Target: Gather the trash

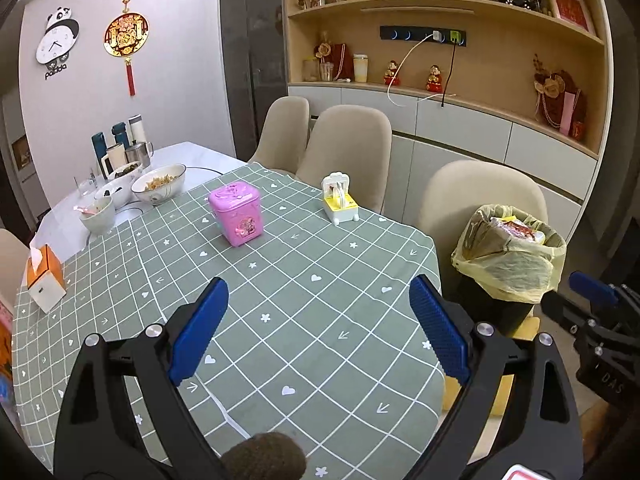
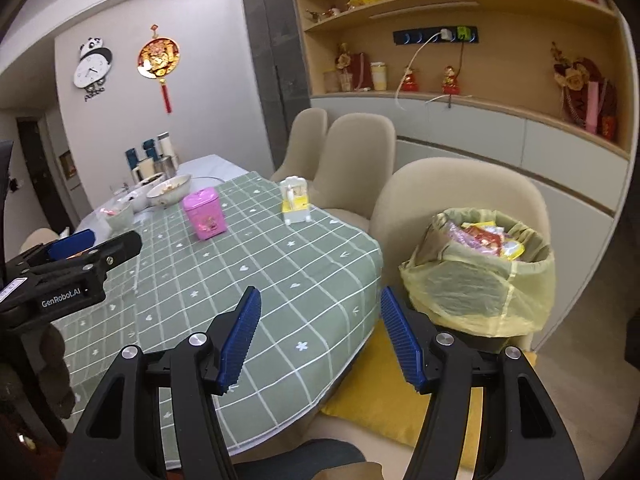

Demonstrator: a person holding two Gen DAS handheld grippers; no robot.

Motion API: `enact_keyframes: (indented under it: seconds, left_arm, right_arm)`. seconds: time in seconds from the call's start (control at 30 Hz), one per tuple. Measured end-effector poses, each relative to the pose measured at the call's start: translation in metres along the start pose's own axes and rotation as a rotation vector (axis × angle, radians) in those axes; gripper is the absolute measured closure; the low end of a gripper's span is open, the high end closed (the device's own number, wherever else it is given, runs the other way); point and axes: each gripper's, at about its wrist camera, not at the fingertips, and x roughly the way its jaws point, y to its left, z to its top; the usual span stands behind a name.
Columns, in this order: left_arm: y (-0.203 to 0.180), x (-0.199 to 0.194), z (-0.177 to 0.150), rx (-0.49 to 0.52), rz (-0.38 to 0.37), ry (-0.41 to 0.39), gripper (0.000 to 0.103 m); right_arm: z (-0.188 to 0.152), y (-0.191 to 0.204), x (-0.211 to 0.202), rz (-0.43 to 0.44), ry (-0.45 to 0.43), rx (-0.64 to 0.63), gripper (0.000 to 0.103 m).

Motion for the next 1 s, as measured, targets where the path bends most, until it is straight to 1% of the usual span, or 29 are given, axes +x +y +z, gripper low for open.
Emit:
enact_keyframes:
  seconds: [0.13,0.23,0.4,0.63,1.0]
  left_arm:
    - [0.0005,0.0021,-0.0008,0.014,-0.010,-0.010,0.016]
    - [0.0034,0.0007,-0.0017,0.011,-0.013,-0.022,0.016]
    - [0.0046,-0.0020,-0.0040,0.012,-0.021,-0.032,0.016]
    - [0.0006,-0.0065,-0.0039,0.030,-0.021,-0.054,0.016]
    - [-0.0037,-0.0050,-0.0031,0.046,-0.020,-0.050,0.016]
  right_arm:
    - [0.0009,0.0006,-0.0022,-0.024,-0.024,0.010,0.044]
    - [0.0016,0.0029,-0.0007,-0.034,-0.024,0.016,0.044]
    - [0.0006,0.0089,-0.0007,-0.048,-0.024,-0.010,0.044]
    - [0.0004,0.0060,-0.0037,-0.047,-0.035,0.001,0.044]
    - [0.0009,0.0002,-0.0045,-0.047,-0.038,0.021,0.044]
